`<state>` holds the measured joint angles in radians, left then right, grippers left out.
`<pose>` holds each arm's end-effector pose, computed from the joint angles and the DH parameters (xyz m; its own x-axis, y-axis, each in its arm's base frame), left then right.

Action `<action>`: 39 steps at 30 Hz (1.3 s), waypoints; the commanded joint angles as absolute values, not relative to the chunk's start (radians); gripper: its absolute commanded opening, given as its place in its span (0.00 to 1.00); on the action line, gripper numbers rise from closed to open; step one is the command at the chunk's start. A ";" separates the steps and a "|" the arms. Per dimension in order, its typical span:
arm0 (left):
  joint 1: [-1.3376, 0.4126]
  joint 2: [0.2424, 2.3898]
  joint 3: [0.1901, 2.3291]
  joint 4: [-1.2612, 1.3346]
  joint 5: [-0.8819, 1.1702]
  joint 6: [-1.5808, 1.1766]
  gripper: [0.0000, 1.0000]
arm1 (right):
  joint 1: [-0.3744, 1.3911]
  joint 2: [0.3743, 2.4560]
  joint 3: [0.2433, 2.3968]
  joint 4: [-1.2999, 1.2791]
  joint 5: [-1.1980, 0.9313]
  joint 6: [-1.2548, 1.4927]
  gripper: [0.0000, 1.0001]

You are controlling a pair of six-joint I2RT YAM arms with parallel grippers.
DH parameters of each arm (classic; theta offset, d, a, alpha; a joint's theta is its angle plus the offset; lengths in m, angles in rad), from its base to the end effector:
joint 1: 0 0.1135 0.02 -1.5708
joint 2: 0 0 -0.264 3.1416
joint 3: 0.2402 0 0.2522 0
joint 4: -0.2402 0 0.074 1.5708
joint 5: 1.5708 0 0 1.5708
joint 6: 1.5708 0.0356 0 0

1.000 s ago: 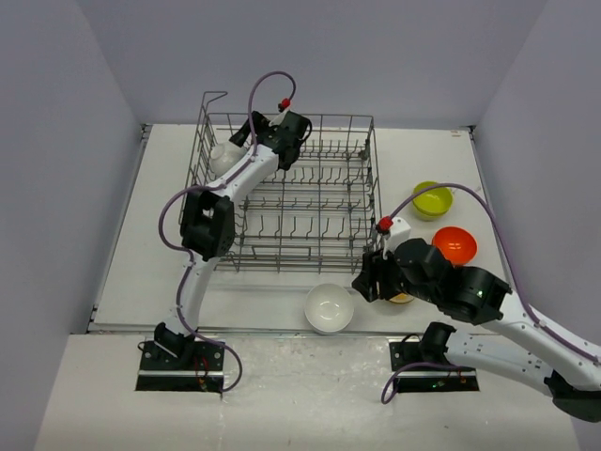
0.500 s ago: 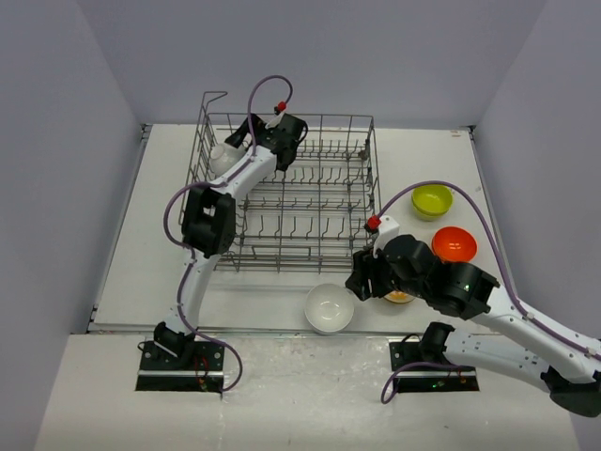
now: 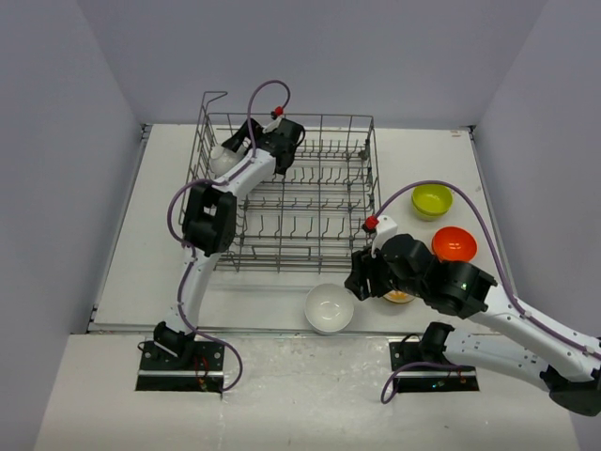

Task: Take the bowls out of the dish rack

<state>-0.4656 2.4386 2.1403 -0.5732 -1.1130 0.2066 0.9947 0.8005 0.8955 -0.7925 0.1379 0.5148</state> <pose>0.4888 -0.2098 0.2009 -0.7344 0.4705 -0.4892 -0.1705 0.5698 0.8039 0.0902 0.1299 0.3158 -0.6853 -0.1596 -0.7106 -0.5007 0.8118 0.3005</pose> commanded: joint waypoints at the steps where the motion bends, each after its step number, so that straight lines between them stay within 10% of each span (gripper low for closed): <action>1: -0.446 2.408 2.129 -0.517 -1.170 0.235 0.97 | 0.997 0.807 0.902 -0.765 0.124 0.500 0.59; 39: -0.456 2.307 2.103 -0.511 -1.197 0.242 0.74 | 0.997 0.838 0.893 -0.727 0.083 0.488 0.59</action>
<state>-0.4633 2.3745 2.0983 -0.5316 -1.1564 0.2386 0.9947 0.8402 0.8948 -0.7620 0.0933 0.5068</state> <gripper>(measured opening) 0.744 0.586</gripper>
